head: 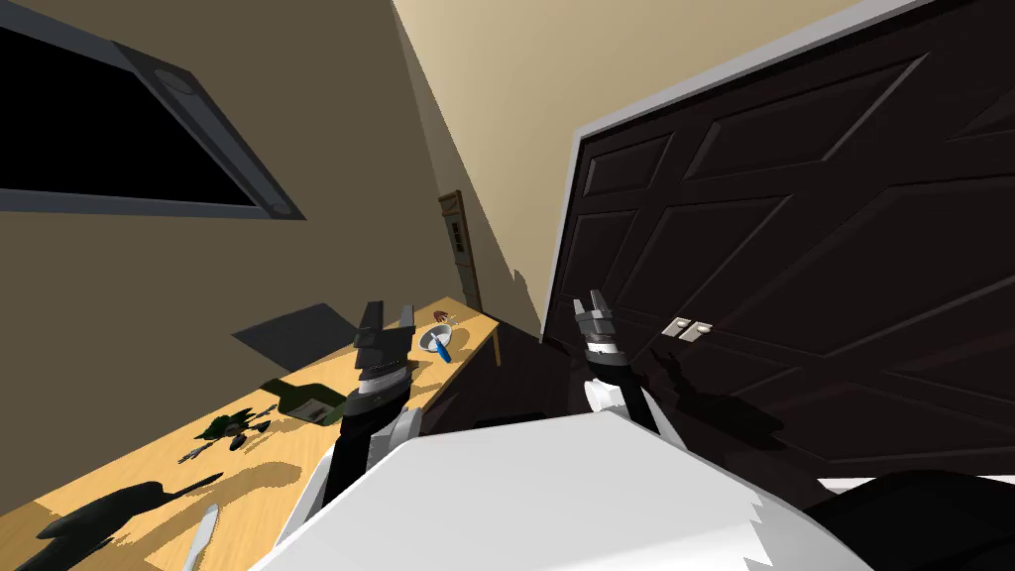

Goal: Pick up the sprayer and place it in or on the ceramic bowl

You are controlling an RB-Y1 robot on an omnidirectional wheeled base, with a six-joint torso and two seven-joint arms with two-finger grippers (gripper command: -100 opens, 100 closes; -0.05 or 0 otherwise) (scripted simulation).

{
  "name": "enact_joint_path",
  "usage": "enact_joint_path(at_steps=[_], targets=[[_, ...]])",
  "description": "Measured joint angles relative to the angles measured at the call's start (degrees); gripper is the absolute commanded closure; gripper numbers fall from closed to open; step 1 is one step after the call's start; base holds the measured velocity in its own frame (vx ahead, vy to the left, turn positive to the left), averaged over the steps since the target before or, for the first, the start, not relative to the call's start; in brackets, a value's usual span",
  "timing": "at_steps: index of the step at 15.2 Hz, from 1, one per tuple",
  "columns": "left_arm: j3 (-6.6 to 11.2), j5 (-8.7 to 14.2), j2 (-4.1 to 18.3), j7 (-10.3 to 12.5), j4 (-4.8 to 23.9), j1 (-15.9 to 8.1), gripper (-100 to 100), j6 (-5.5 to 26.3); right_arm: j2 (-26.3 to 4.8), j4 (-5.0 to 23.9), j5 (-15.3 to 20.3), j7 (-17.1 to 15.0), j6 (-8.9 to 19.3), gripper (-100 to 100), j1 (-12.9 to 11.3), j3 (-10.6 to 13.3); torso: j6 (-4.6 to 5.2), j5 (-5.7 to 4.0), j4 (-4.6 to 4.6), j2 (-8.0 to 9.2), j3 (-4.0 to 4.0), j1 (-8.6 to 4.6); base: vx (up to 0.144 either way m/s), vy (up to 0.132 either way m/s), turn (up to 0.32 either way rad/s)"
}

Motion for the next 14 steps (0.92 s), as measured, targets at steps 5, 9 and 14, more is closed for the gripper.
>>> enact_joint_path(at_steps=[5, 9, 14], targets=[[0.95, 2.37, 5.91, 1.33, 3.16, -1.58, -100, 0.96, 0.01, 0.0, 0.0, 0.0, 0.0, 0, 0.0, 0.01, -0.01, -0.04, 0.03, 0.17, 0.09, -0.23, -0.04, -0.06, 0.089], [1.92, 6.59, 9.84, 3.87, 7.73, -3.92, -100, 3.34, 0.02, 0.0, 0.0, 0.0, 0.0, 0, 0.0, 0.02, -0.01, -0.14, 0.04, 0.18, 0.11, -0.68, -0.046, -0.158, 0.119], [2.9, 11.39, 11.85, 6.86, 13.56, -6.73, -100, 5.62, 0.02, 0.0, 0.0, 0.0, 0.0, 0, 0.0, 0.02, 0.0, -0.15, 0.01, 0.03, 0.02, -0.69, -0.018, -0.163, 0.098]])
